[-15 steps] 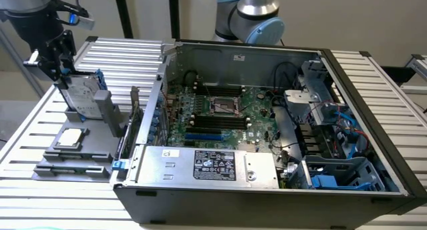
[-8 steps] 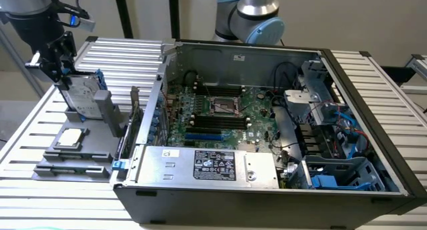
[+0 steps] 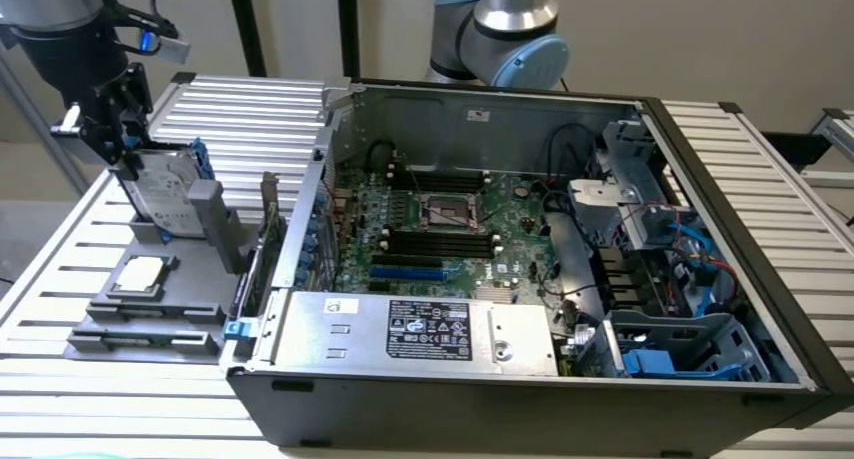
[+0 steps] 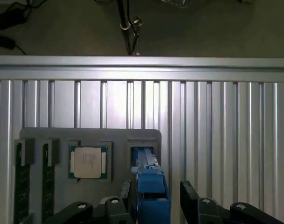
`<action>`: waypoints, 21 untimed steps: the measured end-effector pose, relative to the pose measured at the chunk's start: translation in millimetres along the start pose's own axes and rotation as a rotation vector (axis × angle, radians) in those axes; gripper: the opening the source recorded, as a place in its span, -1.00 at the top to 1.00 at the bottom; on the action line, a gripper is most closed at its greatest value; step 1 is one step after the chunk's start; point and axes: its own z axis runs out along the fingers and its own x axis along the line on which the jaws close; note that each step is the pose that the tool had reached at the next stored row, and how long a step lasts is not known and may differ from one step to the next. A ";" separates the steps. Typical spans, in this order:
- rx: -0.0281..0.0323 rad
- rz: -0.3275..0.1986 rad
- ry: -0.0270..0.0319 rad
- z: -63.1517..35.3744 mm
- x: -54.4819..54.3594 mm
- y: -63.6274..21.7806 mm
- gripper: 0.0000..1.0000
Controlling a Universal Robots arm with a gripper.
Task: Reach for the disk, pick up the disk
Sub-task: 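Pick up the disk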
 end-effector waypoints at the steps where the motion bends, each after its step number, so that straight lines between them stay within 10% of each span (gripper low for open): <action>1: -0.0001 -0.003 0.0001 0.0 0.0 0.0 -0.08; 21: -0.0001 -0.018 0.0002 0.6 2.3 0.0 0.33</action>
